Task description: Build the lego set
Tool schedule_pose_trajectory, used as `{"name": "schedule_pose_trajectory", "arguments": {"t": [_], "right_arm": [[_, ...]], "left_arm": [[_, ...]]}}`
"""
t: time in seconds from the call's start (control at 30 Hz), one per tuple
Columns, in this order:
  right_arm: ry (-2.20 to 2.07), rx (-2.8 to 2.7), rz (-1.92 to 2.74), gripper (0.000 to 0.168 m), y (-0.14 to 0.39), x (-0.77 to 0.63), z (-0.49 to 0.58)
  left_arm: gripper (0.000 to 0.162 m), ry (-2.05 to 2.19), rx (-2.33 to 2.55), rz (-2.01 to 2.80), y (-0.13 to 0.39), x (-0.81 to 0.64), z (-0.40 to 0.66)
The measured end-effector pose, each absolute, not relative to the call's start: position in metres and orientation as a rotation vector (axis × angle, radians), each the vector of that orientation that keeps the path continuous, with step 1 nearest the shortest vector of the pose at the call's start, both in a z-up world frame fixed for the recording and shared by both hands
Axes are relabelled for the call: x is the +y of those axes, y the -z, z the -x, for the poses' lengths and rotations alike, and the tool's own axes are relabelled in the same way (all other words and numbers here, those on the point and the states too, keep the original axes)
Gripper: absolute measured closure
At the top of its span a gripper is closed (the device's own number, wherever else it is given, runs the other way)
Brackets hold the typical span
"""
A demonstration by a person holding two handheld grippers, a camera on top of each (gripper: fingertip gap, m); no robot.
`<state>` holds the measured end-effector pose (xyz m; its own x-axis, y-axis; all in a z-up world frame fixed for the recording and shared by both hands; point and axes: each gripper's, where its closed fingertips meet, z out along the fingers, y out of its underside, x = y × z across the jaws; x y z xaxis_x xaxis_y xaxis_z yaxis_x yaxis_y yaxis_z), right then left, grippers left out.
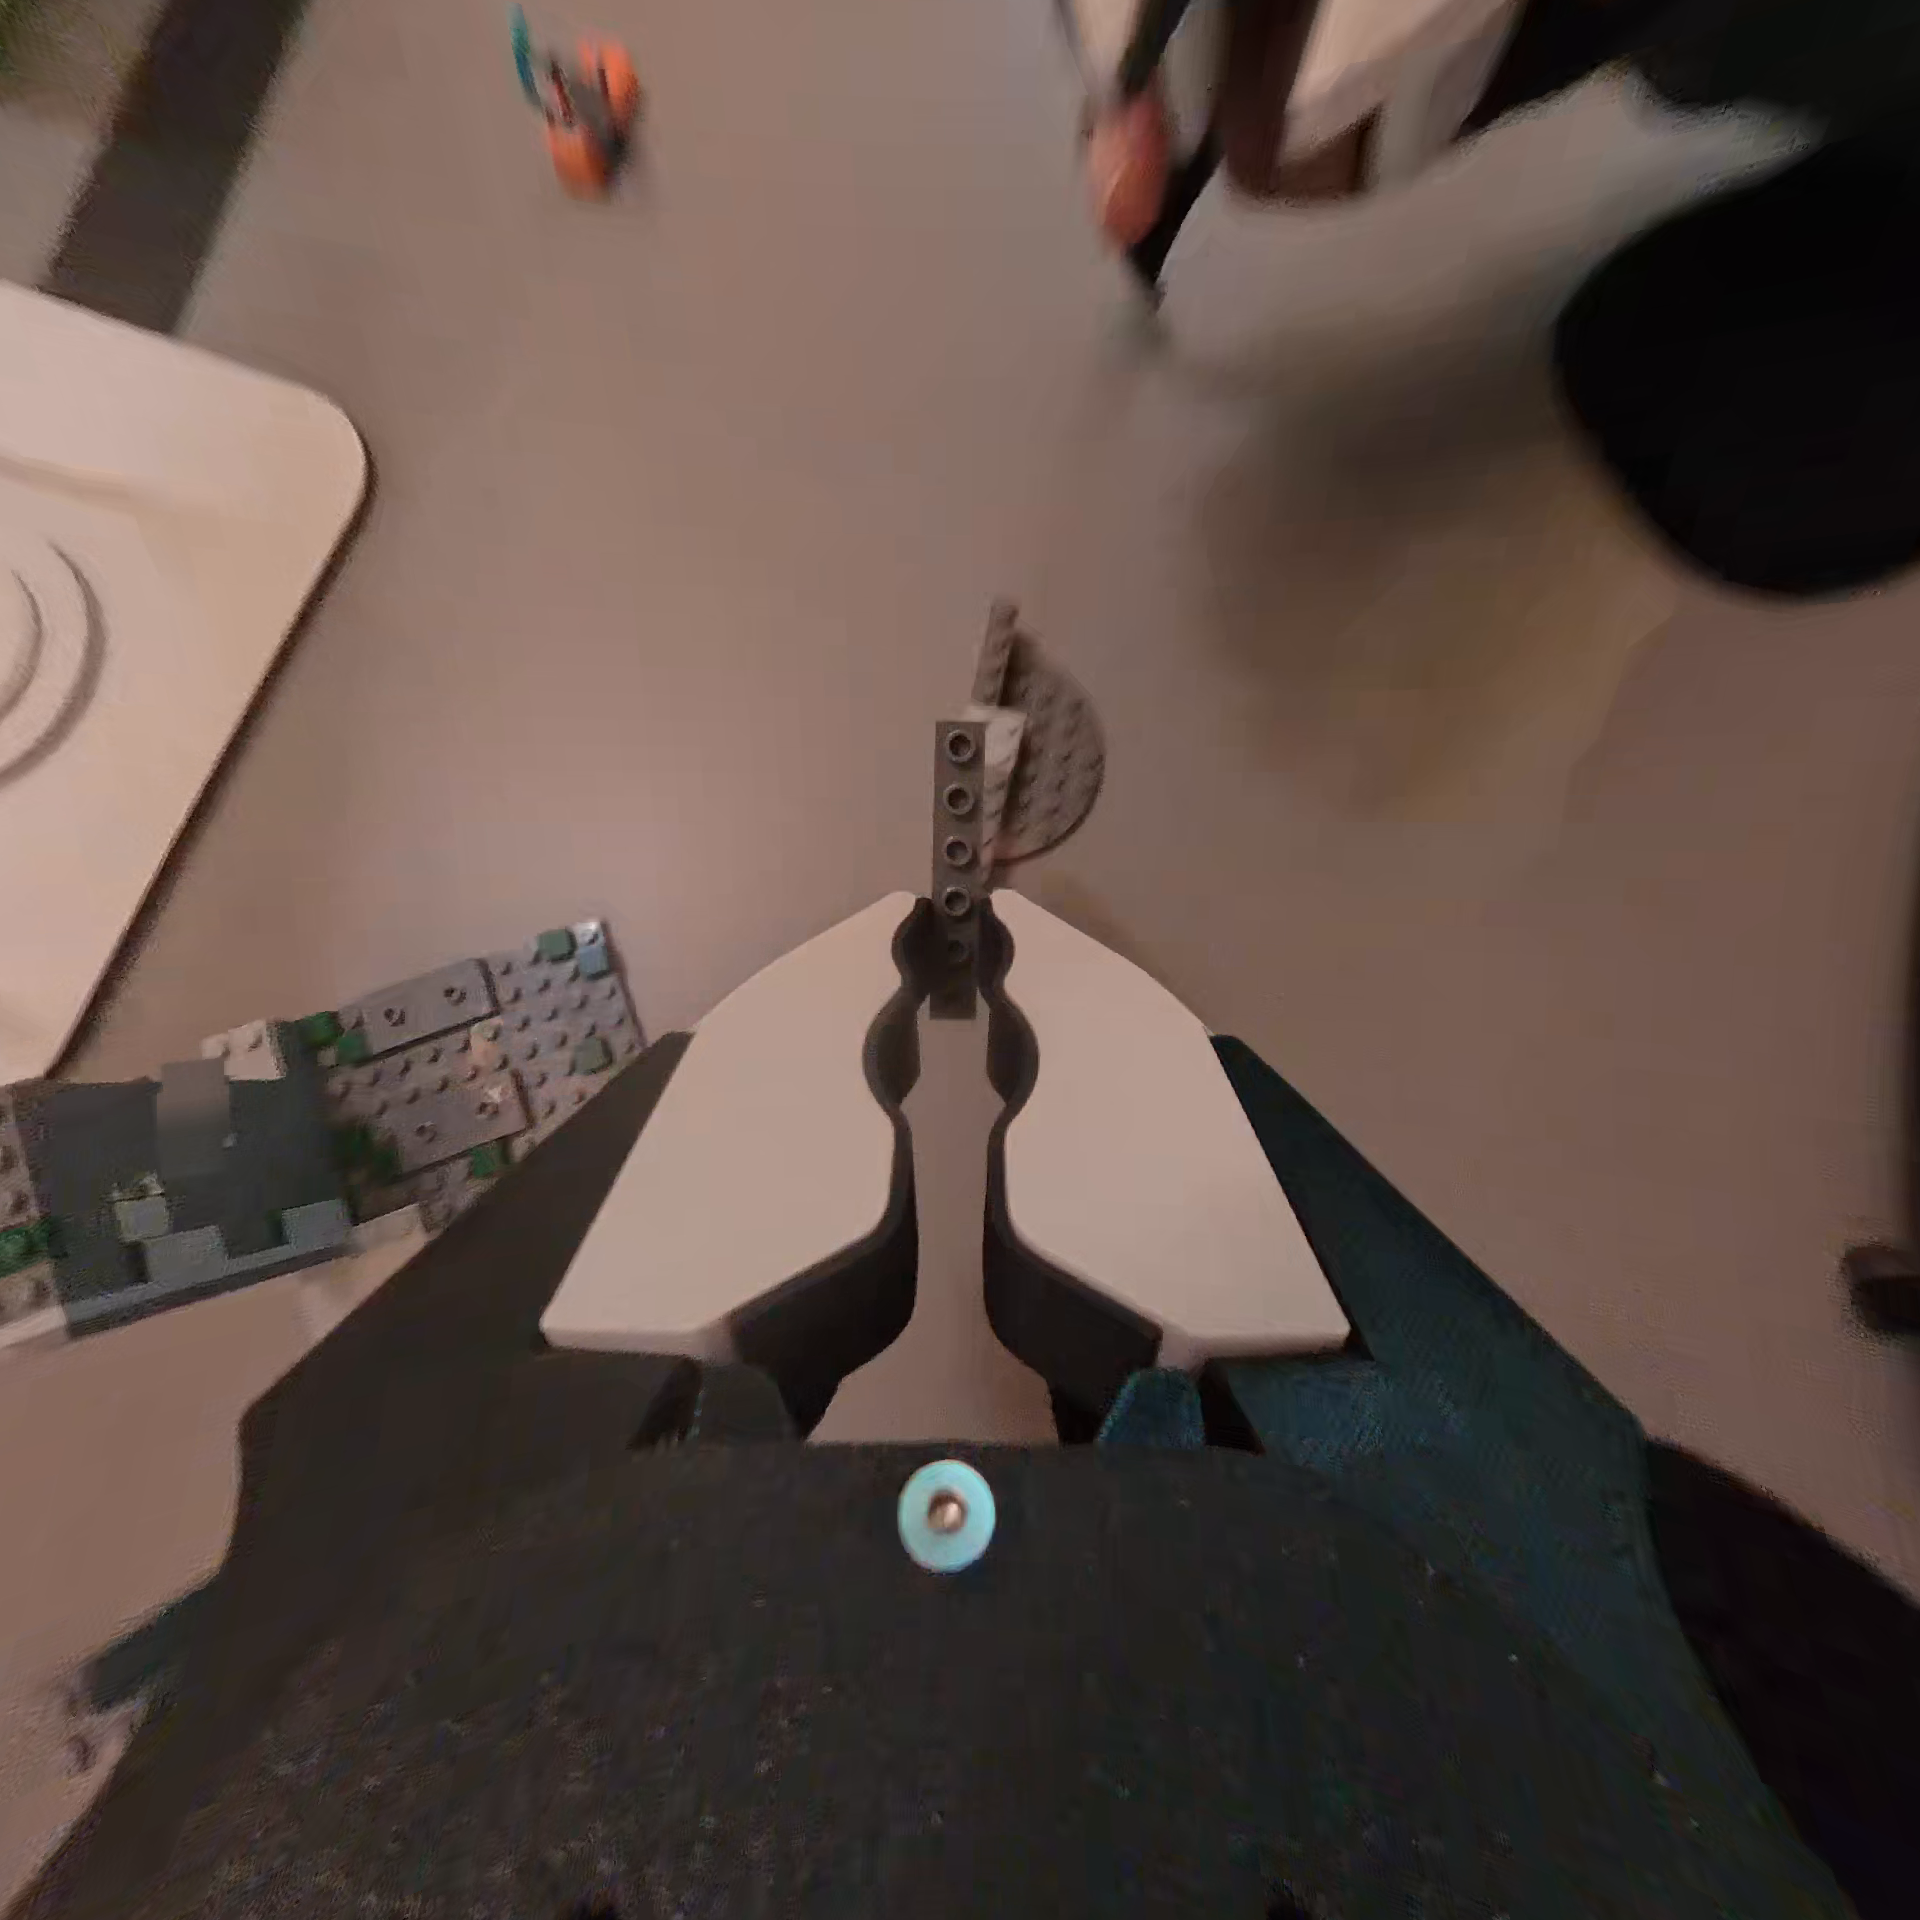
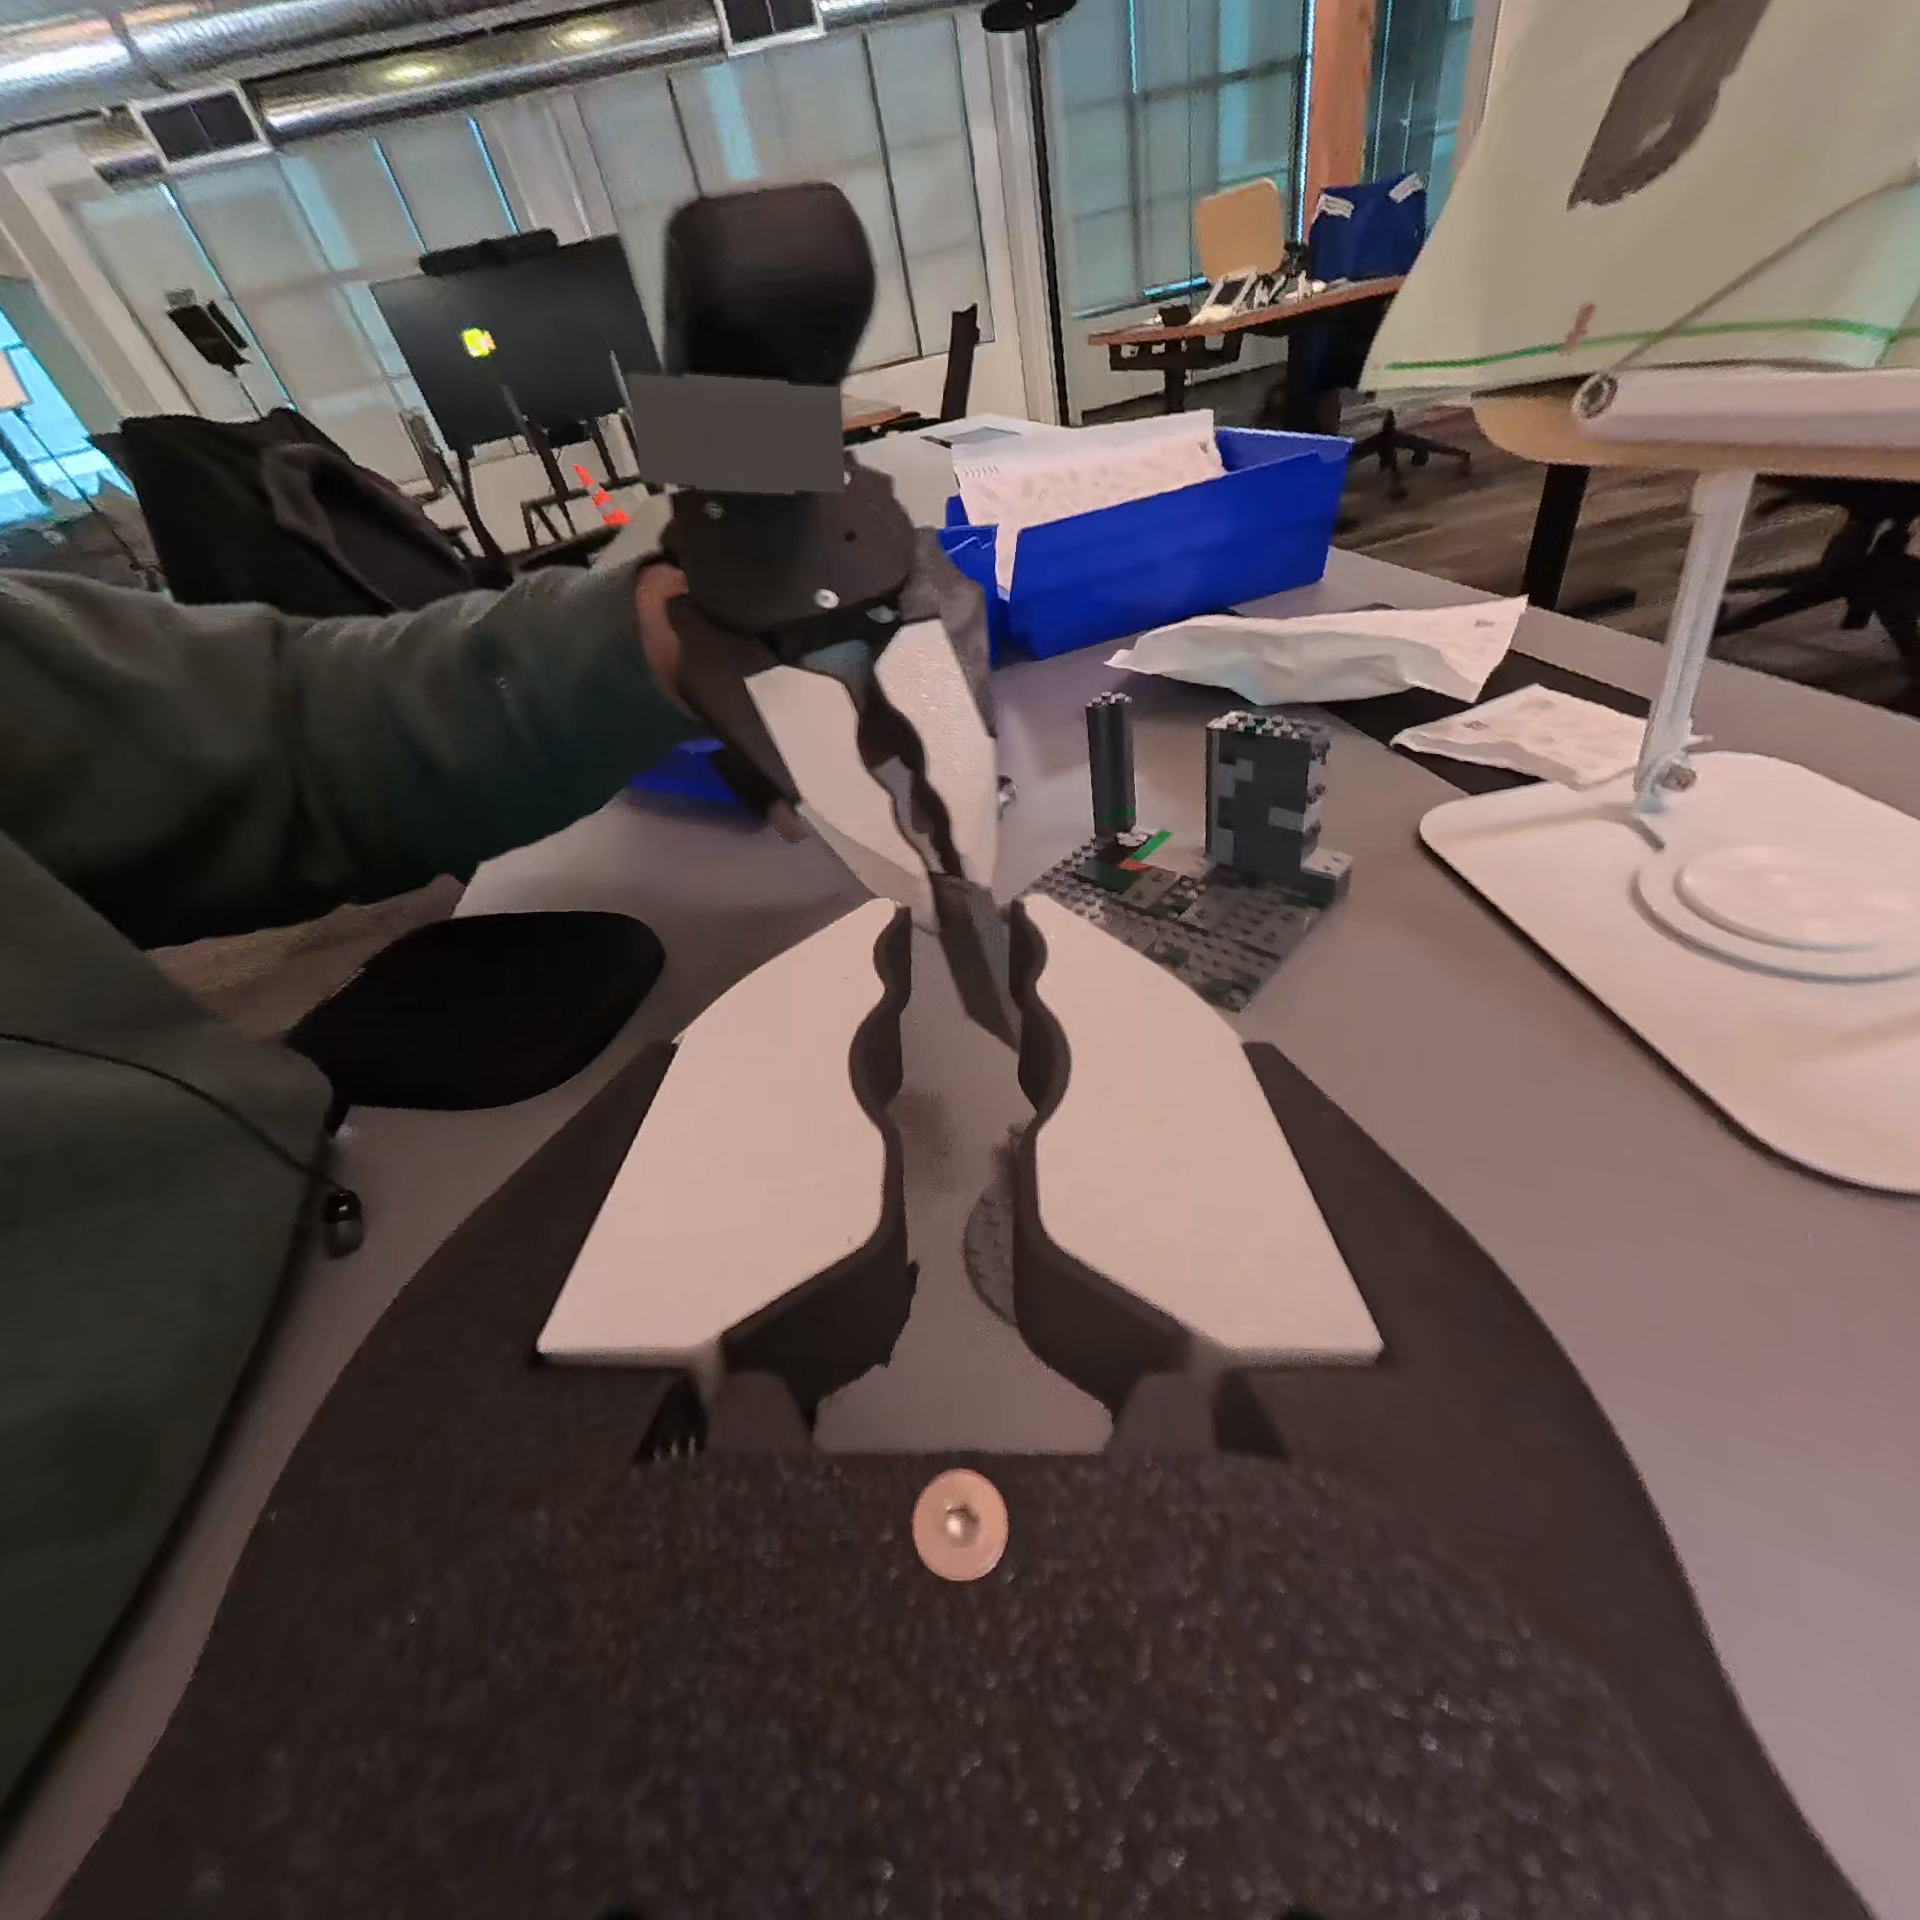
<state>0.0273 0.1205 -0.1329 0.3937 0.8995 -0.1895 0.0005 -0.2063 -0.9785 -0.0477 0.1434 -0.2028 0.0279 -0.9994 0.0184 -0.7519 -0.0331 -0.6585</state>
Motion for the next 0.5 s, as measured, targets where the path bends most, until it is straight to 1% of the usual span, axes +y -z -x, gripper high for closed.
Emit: {"name": "schedule_pose_trajectory", "arguments": {"t": [0.07,0.23,0.4,0.5], "right_arm": [[-1.037,-0.815,1.573,0.151,0.138,0.116,-0.032],[-1.001,-0.857,1.623,0.151,0.154,0.103,-0.036],[-1.014,-0.85,1.627,0.152,0.156,0.099,-0.04],[-1.03,-0.846,1.628,0.152,0.158,0.099,-0.04]], "left_arm": [[0.154,0.596,1.9,1.884,0.22,0.152,0.05],[0.154,0.454,2.1,1.927,0.243,0.165,0.047],[0.154,0.441,2.133,1.927,0.249,0.168,0.042],[0.15,0.44,2.12,1.936,0.25,0.171,0.044]]}}
